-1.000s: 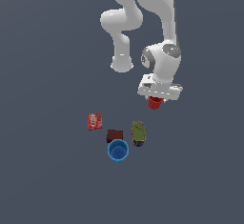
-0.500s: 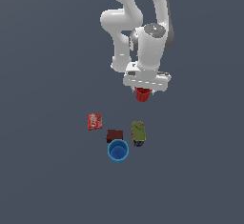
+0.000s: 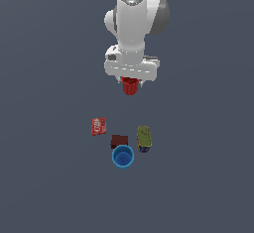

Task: Pick up a designated object from a clutter of objects.

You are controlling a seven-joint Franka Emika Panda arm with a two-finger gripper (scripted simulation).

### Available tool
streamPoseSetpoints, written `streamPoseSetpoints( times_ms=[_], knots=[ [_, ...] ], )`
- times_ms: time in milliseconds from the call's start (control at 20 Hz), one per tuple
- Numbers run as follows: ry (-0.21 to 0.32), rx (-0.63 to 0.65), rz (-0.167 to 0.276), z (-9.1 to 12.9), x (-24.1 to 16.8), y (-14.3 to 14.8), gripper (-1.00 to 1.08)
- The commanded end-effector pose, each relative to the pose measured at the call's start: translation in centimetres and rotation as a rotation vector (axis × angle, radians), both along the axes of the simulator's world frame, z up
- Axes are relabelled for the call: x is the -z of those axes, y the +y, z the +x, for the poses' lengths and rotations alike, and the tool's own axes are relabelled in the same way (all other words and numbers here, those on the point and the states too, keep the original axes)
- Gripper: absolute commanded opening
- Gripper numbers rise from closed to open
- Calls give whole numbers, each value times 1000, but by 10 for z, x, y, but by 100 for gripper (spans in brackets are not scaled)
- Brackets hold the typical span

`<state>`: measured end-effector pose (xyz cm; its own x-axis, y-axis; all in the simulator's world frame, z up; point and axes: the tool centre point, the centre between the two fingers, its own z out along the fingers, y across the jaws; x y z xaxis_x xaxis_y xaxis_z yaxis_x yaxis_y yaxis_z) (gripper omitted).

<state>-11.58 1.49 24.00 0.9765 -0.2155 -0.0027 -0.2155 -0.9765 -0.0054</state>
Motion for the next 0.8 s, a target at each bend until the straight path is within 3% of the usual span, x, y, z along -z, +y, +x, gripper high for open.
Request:
streamPoseSetpoints(
  times_ms=[0,750],
  knots=[
    [0,0,0,1,-21,-23,-100],
    [-1,1,-4,12,-140,-152,-100]
  ],
)
